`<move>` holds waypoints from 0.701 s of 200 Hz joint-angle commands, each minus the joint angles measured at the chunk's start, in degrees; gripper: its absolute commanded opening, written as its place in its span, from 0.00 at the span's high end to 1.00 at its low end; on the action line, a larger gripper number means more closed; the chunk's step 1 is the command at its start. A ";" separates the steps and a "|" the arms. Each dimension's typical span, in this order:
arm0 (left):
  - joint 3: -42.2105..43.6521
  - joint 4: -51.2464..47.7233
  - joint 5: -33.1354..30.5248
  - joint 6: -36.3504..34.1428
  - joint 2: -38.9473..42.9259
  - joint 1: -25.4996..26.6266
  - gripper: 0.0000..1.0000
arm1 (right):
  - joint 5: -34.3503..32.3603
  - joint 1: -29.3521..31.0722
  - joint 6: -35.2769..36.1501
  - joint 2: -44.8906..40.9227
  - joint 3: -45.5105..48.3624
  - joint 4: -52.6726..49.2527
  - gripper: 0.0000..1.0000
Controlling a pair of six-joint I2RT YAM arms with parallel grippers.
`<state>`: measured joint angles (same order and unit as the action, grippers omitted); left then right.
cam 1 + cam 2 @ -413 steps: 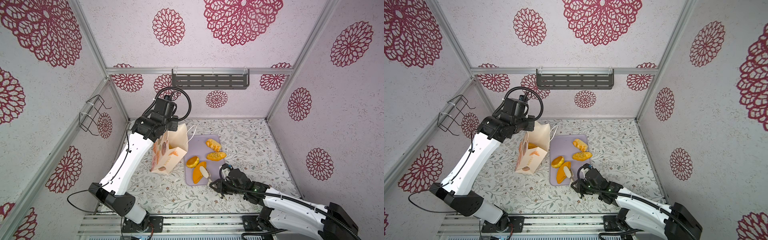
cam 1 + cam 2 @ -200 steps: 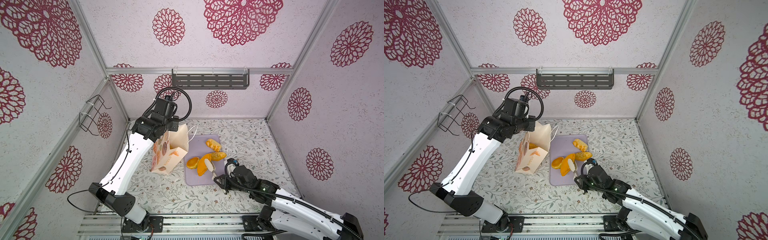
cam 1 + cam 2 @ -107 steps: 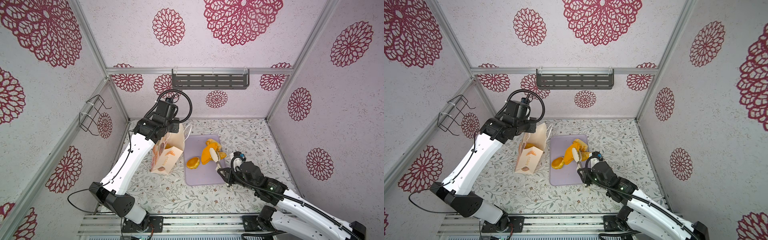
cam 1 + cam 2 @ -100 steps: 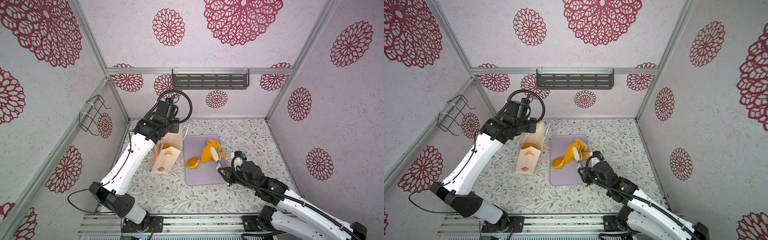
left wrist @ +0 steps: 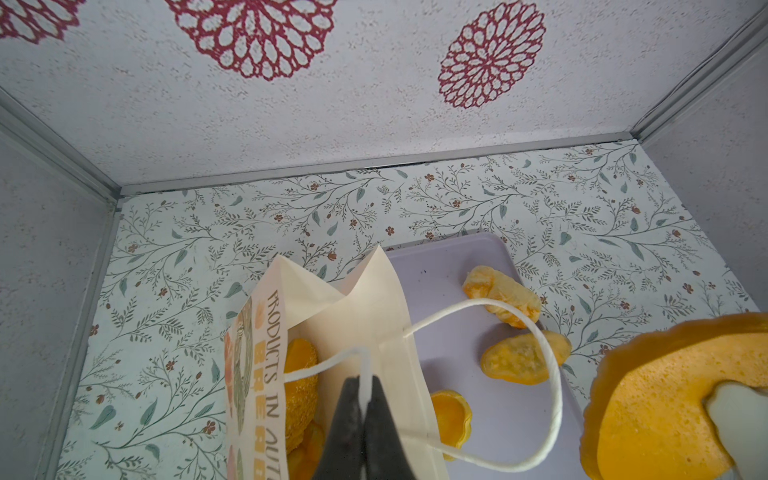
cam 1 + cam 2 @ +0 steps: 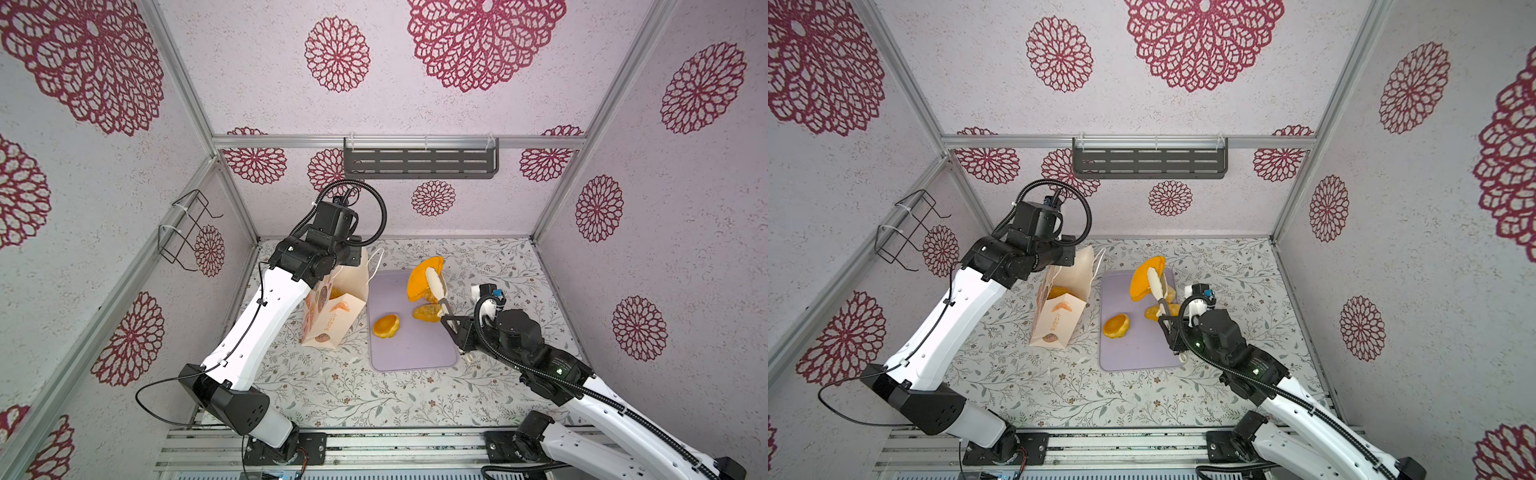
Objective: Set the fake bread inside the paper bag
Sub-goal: 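Lift the pinched orange loaf with the tongs above the tray, then carry the loaf over the bag opening while the left gripper holds the bag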
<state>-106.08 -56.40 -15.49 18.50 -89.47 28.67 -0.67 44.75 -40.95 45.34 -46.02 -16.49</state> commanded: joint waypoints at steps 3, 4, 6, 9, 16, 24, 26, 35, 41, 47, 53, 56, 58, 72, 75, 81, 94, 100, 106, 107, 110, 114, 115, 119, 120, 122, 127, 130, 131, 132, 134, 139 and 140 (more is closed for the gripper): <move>-1.02 1.38 1.48 0.72 0.90 0.72 1.00 | 1.13 -0.27 3.09 0.85 -4.26 5.75 1.00; -1.04 1.34 1.50 0.73 0.89 0.75 1.00 | 1.16 -0.28 3.13 0.87 -4.34 5.80 1.00; -1.05 1.37 1.51 0.79 0.86 0.75 1.00 | 1.25 -0.28 3.19 1.13 -4.52 5.89 1.00; -1.10 1.36 1.59 0.77 0.85 0.77 1.00 | 1.40 -0.28 3.35 1.35 -4.88 6.05 1.00; -1.23 1.23 1.60 0.88 0.79 0.86 1.00 | 1.62 -0.28 3.65 1.88 -5.55 6.30 1.00; -1.59 1.04 1.60 1.00 0.62 0.99 1.00 | 1.87 -0.28 4.12 2.56 -6.52 6.52 1.00; -1.70 0.90 1.60 1.01 0.62 0.96 1.00 | 1.88 -0.28 4.21 2.65 -6.57 6.54 1.00; -1.96 0.76 1.60 1.18 0.48 1.09 1.00 | 2.07 -0.28 4.76 3.35 -7.80 6.54 1.00; -2.09 0.69 1.60 1.26 0.50 1.13 1.00 | 2.07 -0.28 5.15 3.80 -8.61 6.41 1.00; -2.25 0.70 1.60 1.43 0.44 1.22 1.00 | 2.16 -0.28 5.63 4.27 -9.41 6.25 1.00; -2.37 0.78 1.60 1.52 0.35 1.37 1.00 | 2.29 -0.28 6.22 4.71 -10.26 6.11 1.00; -2.55 0.70 1.60 1.55 0.35 1.37 1.00 | 2.41 -0.28 6.48 5.01 -10.69 5.98 1.00; -2.59 0.68 1.60 1.63 0.28 1.39 1.00 | 2.46 -0.28 6.65 5.19 -10.96 5.89 1.00; -3.35 0.63 1.69 1.86 -0.08 1.60 1.00 | 2.83 -0.28 7.78 6.33 -12.98 5.26 1.00; -3.58 0.62 1.73 1.81 -0.16 1.57 1.00 | 2.93 -0.28 8.01 6.50 -13.41 5.12 1.00; -3.98 0.54 1.77 1.96 -0.47 1.72 1.00 | 3.16 -0.28 8.43 6.95 -14.17 4.99 1.00; -5.16 0.09 2.01 2.06 -1.34 1.88 1.00 | 3.70 -0.28 9.08 7.93 -15.75 4.74 1.00; -5.60 -0.11 2.04 2.10 -1.66 1.98 1.00 | 3.89 -0.28 9.32 8.36 -16.29 4.80 1.00; -6.08 -0.27 2.04 2.10 -1.96 2.05 1.00 | 4.21 -0.28 9.39 8.72 -16.75 5.00 1.00; -6.16 -0.28 2.04 2.08 -2.04 2.07 1.00 | 4.29 -0.28 9.35 8.80 -16.83 5.03 1.00; -6.37 -0.30 2.12 2.13 -2.21 2.15 1.00 | 4.47 -0.28 9.38 8.97 -17.02 5.20 1.00; -6.56 -0.32 2.13 2.13 -2.43 2.18 1.00 | 4.67 -0.27 9.39 9.22 -17.28 5.30 1.00; -6.67 -0.35 2.13 2.14 -2.49 2.18 1.00 | 4.74 -0.27 9.39 9.23 -17.32 5.36 1.00; -6.83 -0.42 2.13 2.13 -2.69 2.28 1.00 | 4.94 -0.28 9.31 9.52 -17.42 5.68 1.00; -6.89 -0.40 2.13 2.10 -2.75 2.32 1.00 | 4.95 -0.28 9.31 9.60 -17.43 5.73 1.00; -7.00 -0.40 2.13 2.16 -2.86 2.37 1.00 | 5.14 -0.28 9.22 9.70 -17.44 5.93 1.00; -7.31 -0.52 2.13 2.21 -3.11 2.43 1.00 | 5.52 -0.28 9.01 9.90 -17.44 6.47 1.00; -7.36 -0.54 2.13 2.23 -3.23 2.45 1.00 | 5.74 -0.28 8.93 10.00 -17.39 6.79 1.00; -7.46 -0.54 2.13 2.19 -3.29 2.49 1.00 | 5.80 -0.28 8.86 10.02 -17.37 6.89 1.00; -7.51 -0.55 2.13 2.21 -3.36 2.56 1.00 | 5.87 -0.28 8.82 10.11 -17.36 6.99 1.00; -7.59 -0.57 2.17 2.17 -3.46 2.54 1.00 | 5.92 -0.28 8.68 10.29 -17.31 7.19 1.00; -7.72 -0.65 2.14 2.16 -3.64 2.62 1.00 | 6.25 -0.28 8.53 10.58 -17.20 7.55 1.00; -7.77 -0.69 2.13 2.16 -3.66 2.62 1.00 | 6.36 -0.28 8.44 10.57 -17.14 7.63 1.00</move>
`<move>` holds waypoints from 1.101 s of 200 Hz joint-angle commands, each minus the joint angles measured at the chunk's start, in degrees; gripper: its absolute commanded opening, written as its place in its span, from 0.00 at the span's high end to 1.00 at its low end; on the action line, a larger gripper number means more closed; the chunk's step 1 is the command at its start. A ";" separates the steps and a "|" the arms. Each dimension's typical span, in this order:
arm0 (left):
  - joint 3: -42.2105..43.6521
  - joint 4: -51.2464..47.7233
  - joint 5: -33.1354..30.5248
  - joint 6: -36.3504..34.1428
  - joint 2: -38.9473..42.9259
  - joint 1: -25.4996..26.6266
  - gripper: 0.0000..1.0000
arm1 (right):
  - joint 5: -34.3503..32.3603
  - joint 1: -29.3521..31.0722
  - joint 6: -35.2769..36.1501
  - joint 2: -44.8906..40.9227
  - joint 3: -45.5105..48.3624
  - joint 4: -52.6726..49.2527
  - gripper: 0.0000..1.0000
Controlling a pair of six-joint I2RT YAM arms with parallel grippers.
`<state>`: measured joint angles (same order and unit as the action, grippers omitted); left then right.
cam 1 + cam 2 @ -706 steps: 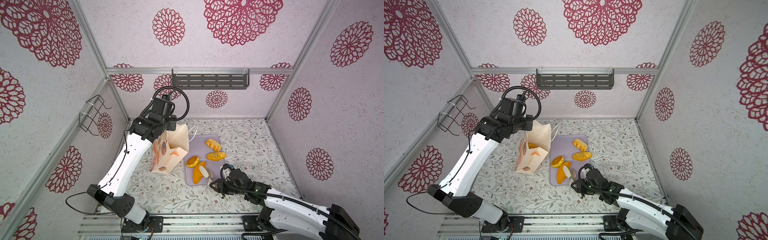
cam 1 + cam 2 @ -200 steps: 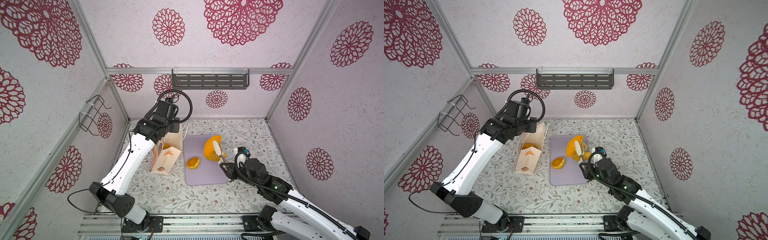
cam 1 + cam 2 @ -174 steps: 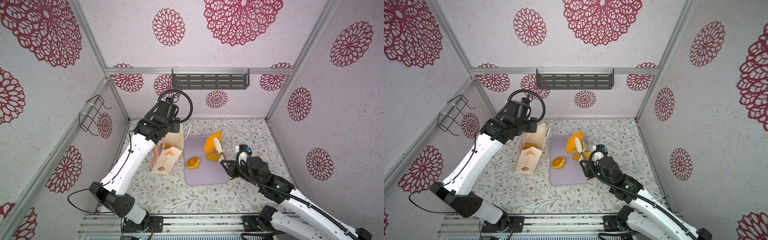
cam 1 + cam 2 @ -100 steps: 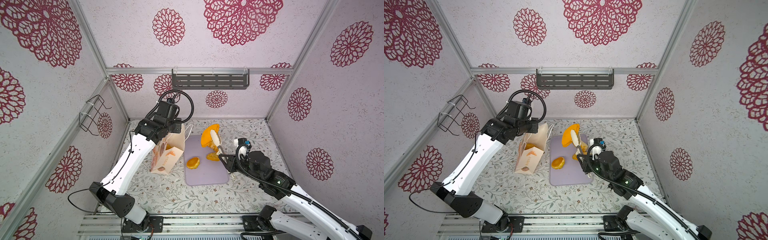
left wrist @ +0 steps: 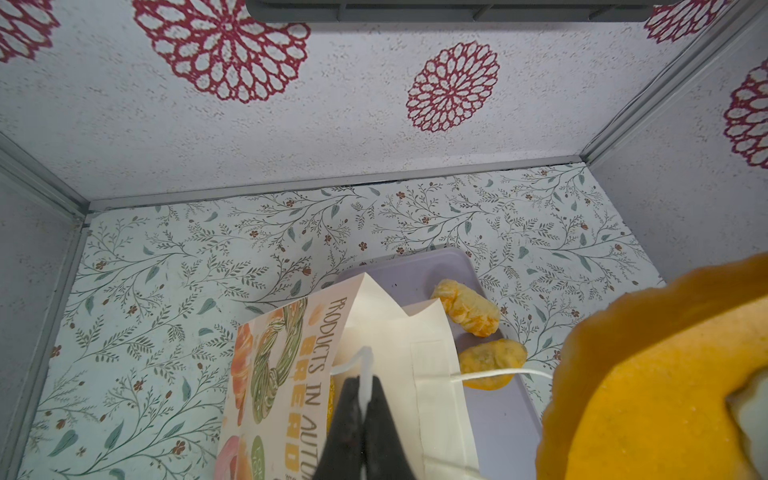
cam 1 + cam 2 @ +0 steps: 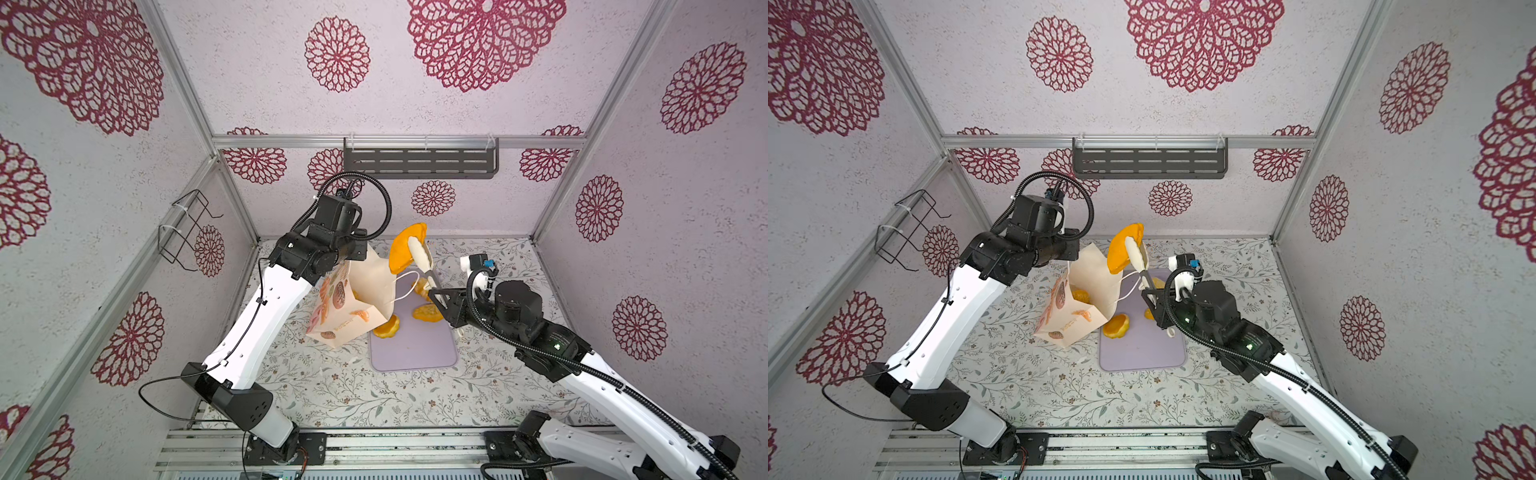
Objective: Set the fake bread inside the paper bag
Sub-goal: 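Carry the loaf over the bag opening while the left gripper holds the bag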
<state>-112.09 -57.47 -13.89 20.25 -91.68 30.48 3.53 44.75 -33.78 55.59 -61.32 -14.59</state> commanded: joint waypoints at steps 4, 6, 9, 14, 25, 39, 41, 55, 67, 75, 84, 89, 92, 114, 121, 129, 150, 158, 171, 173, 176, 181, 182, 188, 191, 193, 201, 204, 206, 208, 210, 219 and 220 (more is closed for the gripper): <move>-1.89 0.39 0.53 0.44 -1.63 0.94 1.00 | 2.42 -0.28 1.06 0.55 -1.72 5.98 1.00; -1.96 0.36 0.49 0.46 -1.72 0.95 1.00 | 2.53 -0.28 0.95 0.70 -1.66 6.15 1.00; -2.08 0.27 0.45 0.41 -1.81 1.06 1.00 | 2.75 -0.28 0.85 0.82 -1.55 6.43 1.00; -2.24 0.26 0.36 0.44 -1.96 1.15 1.00 | 3.12 -0.28 0.58 1.10 -1.40 6.71 1.00; -2.54 0.15 0.10 0.43 -2.25 1.16 1.00 | 3.74 -0.28 0.07 1.73 -0.97 7.35 1.00; -2.78 -0.17 -0.06 0.32 -2.52 1.29 1.00 | 4.61 -0.28 -0.82 2.37 -0.07 8.49 1.00; -2.82 -0.18 -0.08 0.33 -2.53 1.33 1.00 | 4.81 -0.28 -1.00 2.47 0.09 8.69 1.00; -2.95 -0.44 -0.29 0.30 -2.63 1.40 1.00 | 5.65 -0.28 -2.03 2.88 1.29 9.89 1.00; -2.96 -0.59 -0.51 0.31 -2.63 1.34 1.00 | 6.48 -0.28 -3.00 3.19 2.42 11.18 1.00; -2.96 -0.64 -0.52 0.32 -2.63 1.34 1.00 | 7.05 -0.20 -3.71 3.38 3.03 12.12 1.00; -3.00 -0.70 -0.52 0.26 -2.63 1.35 1.00 | 7.75 -0.19 -4.36 3.73 3.71 13.07 1.00; -3.04 -0.69 -0.52 0.28 -2.63 1.42 1.00 | 8.16 -0.19 -4.59 3.97 3.96 13.45 1.00; -3.04 -0.64 -0.52 0.31 -2.63 1.44 1.00 | 8.35 -0.15 -4.77 4.05 4.00 13.65 1.00; -3.06 -0.63 -0.61 0.23 -2.76 1.43 1.00 | 9.08 0.15 -5.41 5.04 4.48 14.30 1.00; -3.04 -0.60 -0.69 0.20 -2.79 1.43 1.00 | 9.06 0.32 -5.52 5.30 4.70 14.52 1.00; -3.04 -0.60 -0.61 0.16 -2.85 1.49 1.00 | 9.13 0.47 -5.73 5.50 4.97 14.84 1.00; -2.98 -0.45 -0.61 0.32 -2.98 1.51 1.00 | 9.47 0.92 -6.36 6.31 5.61 15.46 1.00; -2.96 -0.37 -0.53 0.30 -3.06 1.52 1.00 | 9.57 1.06 -6.44 6.67 5.85 15.57 1.00; -3.09 -0.27 -0.31 0.38 -3.15 1.54 1.00 | 9.65 1.35 -6.56 7.26 6.03 15.69 1.00; -3.05 -0.23 -0.27 0.40 -3.15 1.52 1.00 | 9.65 1.38 -6.61 7.29 6.04 15.66 1.00; -3.11 -0.12 -0.26 0.33 -3.23 1.56 1.00 | 9.65 1.45 -6.57 7.38 6.10 15.65 1.00; -3.13 -0.11 -0.26 0.32 -3.23 1.68 1.00 | 9.70 1.48 -6.67 7.56 6.12 15.64 1.00; -3.13 -0.10 -0.26 0.36 -3.24 1.64 1.00 | 9.77 1.52 -6.66 7.63 6.17 15.64 1.00; -3.24 -0.16 -0.30 0.33 -3.33 1.65 1.00 | 9.79 1.61 -6.75 7.74 6.21 15.71 1.00; -3.24 -0.15 -0.33 0.38 -3.32 1.61 1.00 | 9.77 1.64 -6.81 7.80 6.21 15.73 1.00; -3.23 -0.15 -0.34 0.40 -3.31 1.62 1.00 | 9.77 1.65 -6.82 7.89 6.23 15.73 1.00; -3.27 -0.11 -0.43 0.38 -3.33 1.60 1.00 | 9.83 1.73 -6.91 8.03 6.30 15.83 1.00; -3.27 -0.12 -0.44 0.32 -3.33 1.62 1.00 | 9.87 1.74 -6.91 8.10 6.30 15.82 1.00; -3.25 -0.15 -0.50 0.38 -3.33 1.65 1.00 | 9.91 1.74 -6.91 8.10 6.30 15.82 1.00; -3.27 -0.11 -0.52 0.35 -3.33 1.63 1.00 | 9.91 1.81 -6.91 8.12 6.30 15.82 1.00; -3.25 -0.10 -0.52 0.37 -3.29 1.61 1.00 | 9.92 1.82 -6.91 8.15 6.30 15.82 1.00; -3.15 -0.14 -0.52 0.33 -3.37 1.65 1.00 | 10.00 1.83 -6.92 8.32 6.23 15.82 1.00; -3.18 -0.12 -0.48 0.32 -3.40 1.62 1.00 | 10.00 1.83 -6.91 8.35 6.27 15.82 1.00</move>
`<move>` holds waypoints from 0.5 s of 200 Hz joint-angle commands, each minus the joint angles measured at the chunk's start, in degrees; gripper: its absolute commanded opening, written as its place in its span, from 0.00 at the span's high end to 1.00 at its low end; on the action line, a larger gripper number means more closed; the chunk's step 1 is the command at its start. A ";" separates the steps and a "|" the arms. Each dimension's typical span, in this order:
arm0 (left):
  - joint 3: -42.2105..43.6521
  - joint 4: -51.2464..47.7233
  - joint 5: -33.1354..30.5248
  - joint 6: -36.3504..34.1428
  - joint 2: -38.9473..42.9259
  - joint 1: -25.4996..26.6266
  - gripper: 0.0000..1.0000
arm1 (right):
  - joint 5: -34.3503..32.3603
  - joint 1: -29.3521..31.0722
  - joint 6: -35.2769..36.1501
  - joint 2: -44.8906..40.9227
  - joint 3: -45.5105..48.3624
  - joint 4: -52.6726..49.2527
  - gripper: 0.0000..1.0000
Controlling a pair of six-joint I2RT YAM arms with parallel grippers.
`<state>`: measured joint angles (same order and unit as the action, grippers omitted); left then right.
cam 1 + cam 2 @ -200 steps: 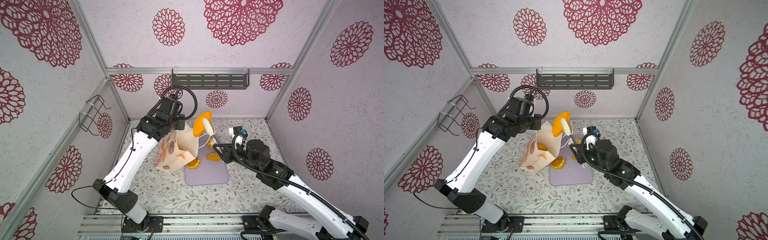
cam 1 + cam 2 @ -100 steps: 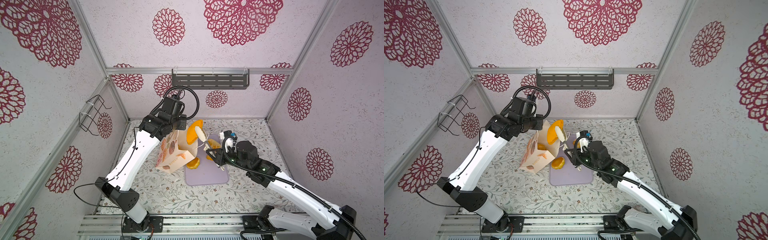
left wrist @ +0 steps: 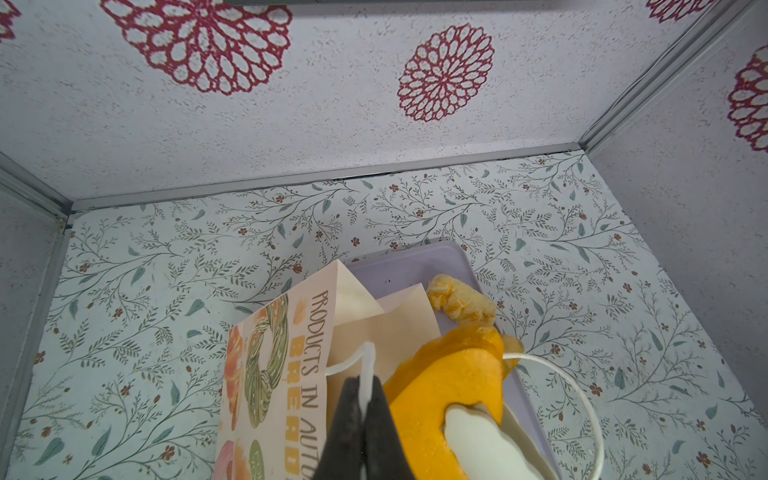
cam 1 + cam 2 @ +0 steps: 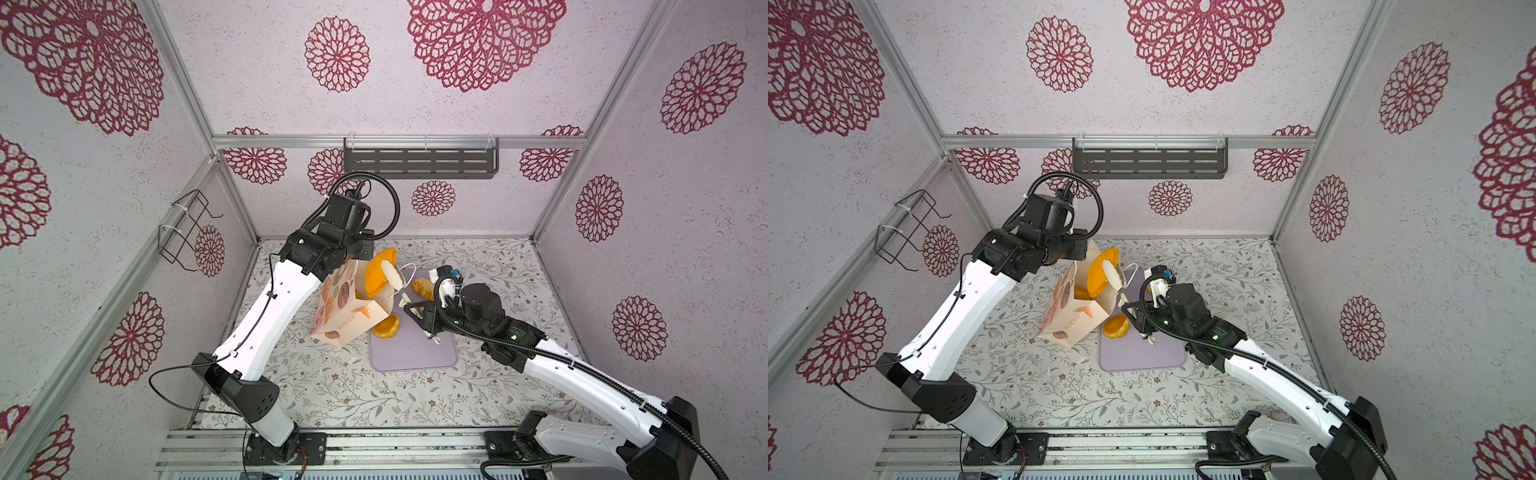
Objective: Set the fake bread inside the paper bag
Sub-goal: 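Carry the loaf over the bag opening while the left gripper holds the bag, then open the tongs to drop the orange loaf into the paper bag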
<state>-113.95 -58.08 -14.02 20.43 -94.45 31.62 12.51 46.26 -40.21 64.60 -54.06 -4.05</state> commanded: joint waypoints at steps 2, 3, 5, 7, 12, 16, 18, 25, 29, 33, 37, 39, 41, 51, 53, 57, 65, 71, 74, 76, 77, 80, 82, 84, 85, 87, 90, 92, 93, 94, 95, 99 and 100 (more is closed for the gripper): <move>-1.33 0.51 -0.36 0.17 -0.57 0.56 1.00 | 1.02 0.39 -0.49 -0.62 -0.96 5.24 1.00; -1.30 0.51 -0.38 0.20 -0.61 0.51 1.00 | 1.02 0.40 -0.49 -0.66 -0.96 5.22 1.00; -1.28 0.52 -0.39 0.18 -0.63 0.61 1.00 | 1.07 0.41 -0.51 -0.63 -0.96 5.20 1.00; -1.34 0.52 -0.39 0.15 -0.64 0.61 1.00 | 1.12 0.41 -0.49 -0.59 -0.96 5.20 1.00; -1.28 0.51 -0.35 0.20 -0.64 0.56 1.00 | 1.18 0.41 -0.49 -0.48 -0.96 5.11 1.00; -1.23 0.47 -0.31 0.18 -0.64 0.60 1.00 | 1.20 0.41 -0.49 -0.46 -0.96 5.11 1.00; -1.20 0.50 -0.33 0.22 -0.69 0.56 1.00 | 1.26 0.41 -0.51 -0.40 -0.96 5.11 1.00; -1.22 0.48 -0.39 0.22 -0.73 0.55 1.00 | 1.43 0.49 -0.51 -0.32 -0.96 5.02 1.00; -1.19 0.47 -0.39 0.22 -0.73 0.56 1.00 | 1.58 0.50 -0.41 -0.21 -0.96 5.03 0.99; -1.17 0.49 -0.35 0.29 -0.77 0.56 1.00 | 1.80 0.50 -0.36 -0.15 -0.96 5.02 0.98; -1.18 0.51 -0.31 0.32 -0.82 0.55 1.00 | 1.96 0.50 -0.40 -0.05 -0.96 4.98 0.97; -1.19 0.52 -0.31 0.29 -0.82 0.55 1.00 | 2.05 0.48 -0.31 0.06 -0.96 4.94 0.97; -1.23 0.49 -0.31 0.25 -0.82 0.55 1.00 | 2.14 0.49 -0.25 0.12 -1.02 4.89 0.96; -1.19 0.44 -0.33 0.24 -0.91 0.64 1.00 | 2.38 0.59 -0.22 0.40 -1.13 4.59 0.93; -1.19 0.50 -0.38 0.28 -0.91 0.71 1.00 | 2.42 0.59 -0.18 0.50 -1.13 4.52 0.92; -1.19 0.49 -0.35 0.30 -0.91 0.66 1.00 | 2.58 0.59 -0.14 0.53 -1.21 4.42 0.90; -1.19 0.50 -0.47 0.25 -0.99 0.68 1.00 | 2.83 0.54 -0.07 0.82 -1.30 4.18 0.86; -1.19 0.51 -0.48 0.37 -0.99 0.64 1.00 | 2.93 0.58 -0.12 0.96 -1.41 4.06 0.82; -1.27 0.49 -0.44 0.38 -0.99 0.64 1.00 | 3.00 0.59 -0.12 0.98 -1.40 4.06 0.80; -1.27 0.53 -0.43 0.40 -0.95 0.64 1.00 | 3.03 0.59 -0.13 1.01 -1.42 4.05 0.79; -1.27 0.57 -0.45 0.40 -0.97 0.64 1.00 | 3.04 0.59 -0.18 1.04 -1.45 4.05 0.79; -1.27 0.57 -0.48 0.38 -0.99 0.64 1.00 | 3.11 0.59 -0.14 1.12 -1.47 4.05 0.77; -1.32 0.53 -0.37 0.40 -0.99 0.64 1.00 | 3.08 0.59 -0.14 1.07 -1.41 4.05 0.76; -1.39 0.52 -0.34 0.34 -0.99 0.71 1.00 | 3.12 0.63 -0.14 1.13 -1.44 4.05 0.75; -1.38 0.52 -0.37 0.37 -0.99 0.72 1.00 | 3.13 0.65 -0.14 1.13 -1.42 4.01 0.75; -1.41 0.58 -0.39 0.37 -0.99 0.72 1.00 | 3.13 0.60 -0.14 1.10 -1.40 3.98 0.74; -1.37 0.60 -0.39 0.40 -0.99 0.73 1.00 | 3.13 0.59 -0.20 1.08 -1.40 3.97 0.71; -1.36 0.60 -0.39 0.36 -0.99 0.75 1.00 | 3.13 0.59 -0.22 1.06 -1.51 3.97 0.70; -1.41 0.56 -0.39 0.34 -0.99 0.74 1.00 | 3.13 0.59 -0.22 1.06 -1.54 3.97 0.69; -1.38 0.58 -0.39 0.33 -0.99 0.73 1.00 | 3.13 0.59 -0.27 1.06 -1.51 3.97 0.68; -1.42 0.55 -0.39 0.37 -0.99 0.73 1.00 | 3.09 0.59 -0.25 1.10 -1.50 3.97 0.68; -1.38 0.58 -0.39 0.39 -0.99 0.82 1.00 | 3.13 0.57 -0.23 0.98 -1.48 3.90 0.65; -1.42 0.59 -0.39 0.40 -0.99 0.82 1.00 | 3.13 0.58 -0.23 0.97 -1.48 3.89 0.64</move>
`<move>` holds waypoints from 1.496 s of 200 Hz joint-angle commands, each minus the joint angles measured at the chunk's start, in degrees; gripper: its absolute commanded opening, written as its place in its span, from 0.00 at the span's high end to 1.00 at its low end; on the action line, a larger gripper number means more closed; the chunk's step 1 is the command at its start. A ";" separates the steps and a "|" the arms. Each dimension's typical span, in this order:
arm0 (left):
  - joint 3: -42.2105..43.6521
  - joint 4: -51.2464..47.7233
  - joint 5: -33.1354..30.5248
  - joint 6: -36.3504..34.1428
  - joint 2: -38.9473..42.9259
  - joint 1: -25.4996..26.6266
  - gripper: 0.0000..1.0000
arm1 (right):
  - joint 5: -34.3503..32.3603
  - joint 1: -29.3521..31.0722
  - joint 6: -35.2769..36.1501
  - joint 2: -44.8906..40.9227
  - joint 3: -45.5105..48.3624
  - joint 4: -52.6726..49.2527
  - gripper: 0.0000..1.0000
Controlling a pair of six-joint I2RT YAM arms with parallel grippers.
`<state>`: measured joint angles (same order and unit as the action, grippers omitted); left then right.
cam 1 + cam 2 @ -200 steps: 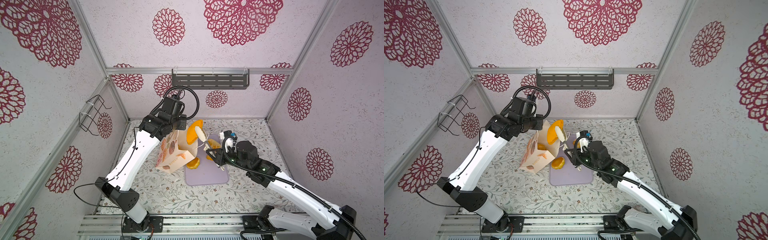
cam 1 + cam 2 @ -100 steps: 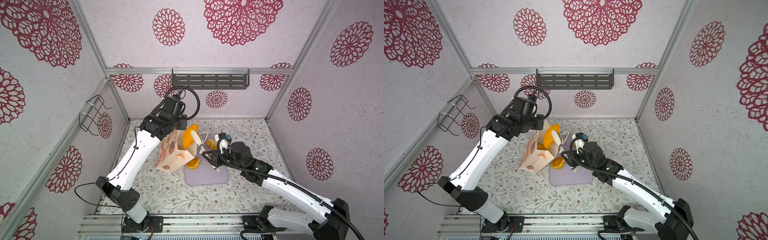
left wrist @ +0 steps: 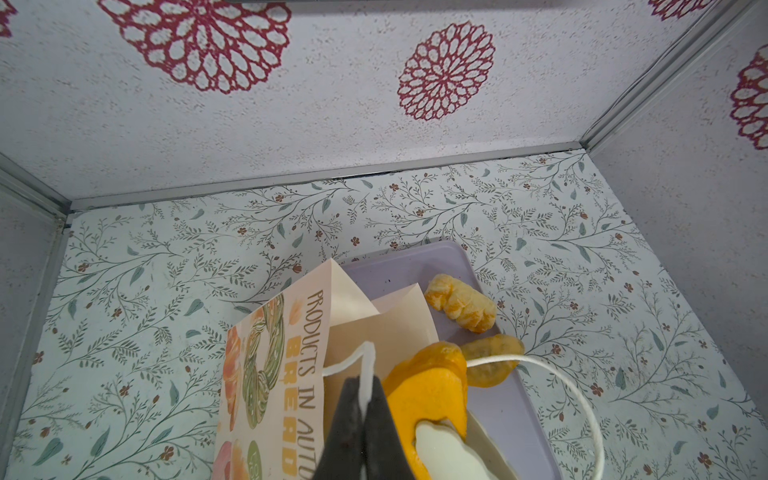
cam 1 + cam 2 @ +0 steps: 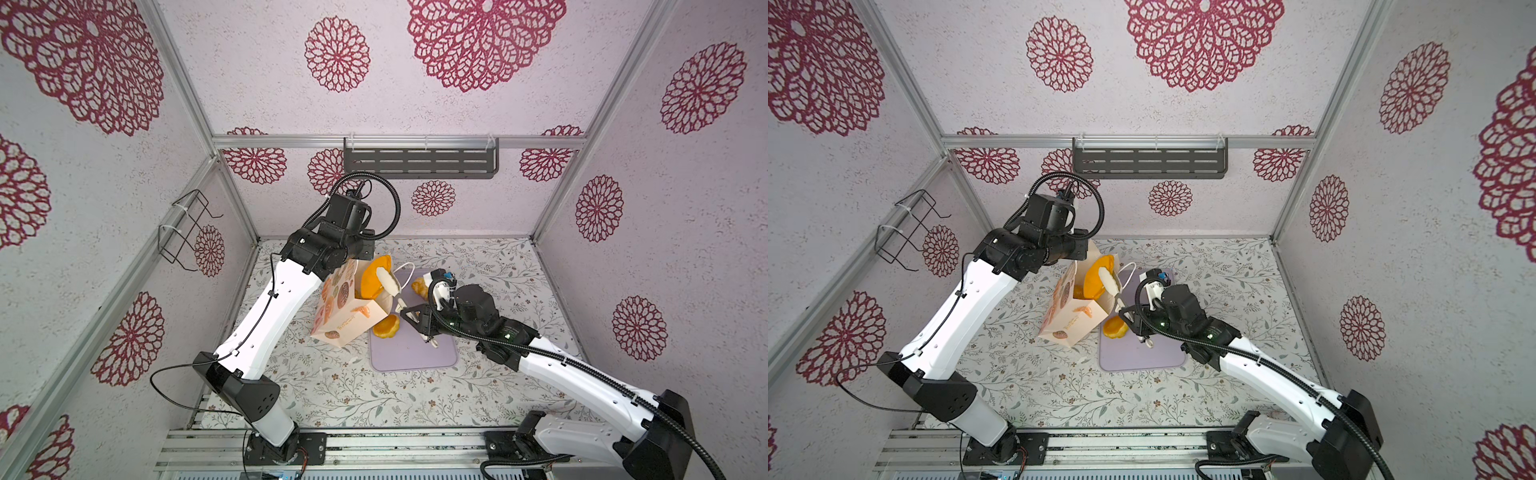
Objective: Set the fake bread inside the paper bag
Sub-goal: 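Open the tongs to drop the orange loaf into the paper bag, then withdraw the empty tongs with the right gripper back over the tray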
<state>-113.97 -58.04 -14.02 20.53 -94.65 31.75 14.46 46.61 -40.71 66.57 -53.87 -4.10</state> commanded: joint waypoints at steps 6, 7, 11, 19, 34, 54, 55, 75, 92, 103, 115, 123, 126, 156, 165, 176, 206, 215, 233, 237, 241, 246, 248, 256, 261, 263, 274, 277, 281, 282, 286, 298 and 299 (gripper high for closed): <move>-1.36 0.45 -0.39 0.26 -0.80 0.68 1.00 | 1.14 0.23 0.27 -1.07 -1.68 3.88 0.62; -1.40 0.46 -0.35 0.28 -0.80 0.68 1.00 | 1.12 0.24 0.23 -1.08 -1.68 3.86 0.62; -1.35 0.47 -0.37 0.22 -0.80 0.70 1.00 | 1.08 0.21 0.32 -1.15 -1.76 3.84 0.61; -1.27 0.39 -0.46 0.26 -0.80 0.75 1.00 | 0.97 0.24 0.45 -1.25 -1.85 3.66 0.58; -1.16 0.42 -0.48 0.22 -0.89 0.78 1.00 | 0.79 0.24 0.76 -1.51 -2.11 3.25 0.52; -1.16 0.21 -0.57 0.12 -1.04 0.77 1.00 | 0.50 0.24 0.83 -1.83 -2.38 2.86 0.52; -1.12 0.16 -0.57 0.17 -1.01 0.82 1.00 | 0.49 0.24 0.82 -1.85 -2.38 2.87 0.52; -0.90 0.21 -0.61 0.08 -0.89 0.80 1.00 | 0.05 0.22 0.84 -2.45 -2.39 2.87 0.51; -0.75 0.21 -0.82 0.03 -0.78 0.78 1.00 | -0.63 0.24 1.08 -3.04 -2.47 2.62 0.51; -0.72 0.15 -1.03 -0.05 -0.60 0.82 1.00 | -1.07 0.19 1.29 -3.46 -2.38 2.30 0.51; -0.56 0.21 -1.10 -0.07 -0.53 0.77 1.00 | -1.72 0.15 1.59 -4.02 -2.31 2.02 0.51; -0.57 0.14 -1.10 -0.17 -0.40 0.77 1.00 | -2.23 0.15 1.77 -4.53 -2.21 1.83 0.51; -0.52 0.16 -1.10 -0.22 -0.36 0.78 1.00 | -2.36 0.15 1.81 -4.64 -2.14 1.74 0.51; -0.02 0.36 -1.56 -0.42 0.08 0.78 1.00 | -4.01 -0.33 2.46 -6.66 -2.19 0.34 0.51; 0.08 0.33 -1.67 -0.45 0.13 0.77 1.00 | -4.43 -0.48 2.60 -7.37 -2.25 -0.34 0.50; 0.24 0.42 -1.71 -0.58 0.16 0.77 1.00 | -5.27 -0.72 2.82 -8.37 -2.30 -1.14 0.50; 0.73 0.60 -1.80 -0.56 0.43 0.77 1.00 | -7.98 -1.35 3.55 -11.41 -1.96 -3.25 0.49; 0.89 0.72 -1.91 -0.55 0.52 0.77 1.00 | -9.08 -1.48 3.61 -12.50 -1.49 -3.61 0.48; 1.37 0.95 -2.00 -0.59 0.78 0.77 1.00 | -10.52 -1.86 3.62 -14.45 -0.64 -4.13 0.47; 1.43 0.96 -2.05 -0.58 0.87 0.79 1.00 | -10.77 -2.00 3.62 -14.81 -0.56 -4.43 0.47; 1.53 1.06 -2.06 -0.62 0.95 0.78 1.00 | -10.93 -2.09 3.67 -15.13 -0.46 -4.65 0.47; 1.65 1.07 -2.15 -0.61 1.05 0.81 1.00 | -11.27 -2.21 3.70 -15.38 -0.41 -4.96 0.47; 1.71 1.02 -2.15 -0.63 1.09 0.83 1.00 | -11.33 -2.22 3.73 -15.51 -0.37 -5.11 0.46; 1.87 1.07 -2.24 -0.58 1.22 0.79 1.00 | -11.64 -2.48 3.72 -15.88 -0.36 -5.83 0.46; 1.91 1.00 -2.36 -0.55 1.31 0.77 1.00 | -12.09 -2.57 3.78 -16.15 -0.36 -6.13 0.46; 1.91 1.00 -2.38 -0.53 1.31 0.77 1.00 | -12.24 -2.57 3.75 -16.23 -0.30 -6.28 0.47; 2.15 1.15 -2.46 -0.13 1.63 0.78 1.00 | -13.33 -2.63 3.55 -17.07 0.18 -6.45 0.47; 2.17 1.24 -2.50 -0.05 1.73 0.77 1.00 | -13.58 -2.66 3.40 -17.30 0.39 -6.35 0.47; 2.42 1.38 -2.44 0.06 1.89 0.80 1.00 | -13.96 -2.75 3.24 -17.77 0.68 -6.15 0.47; 2.52 1.41 -2.43 0.09 1.95 0.83 1.00 | -14.04 -2.75 3.21 -17.87 0.73 -6.08 0.47; 2.71 1.62 -2.35 0.05 2.12 0.78 1.00 | -14.37 -2.80 3.16 -18.28 1.11 -5.87 0.47; 3.25 1.97 -2.48 0.07 2.57 0.77 1.00 | -15.08 -2.99 3.05 -19.34 1.87 -5.39 0.47; 3.25 1.92 -2.54 0.05 2.62 0.77 1.00 | -15.12 -3.00 3.02 -19.36 1.90 -5.44 0.47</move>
<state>-111.61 -57.58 -15.77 20.64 -94.41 32.21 2.74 44.16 -38.52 49.98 -52.75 -11.57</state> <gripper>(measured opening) 0.051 0.532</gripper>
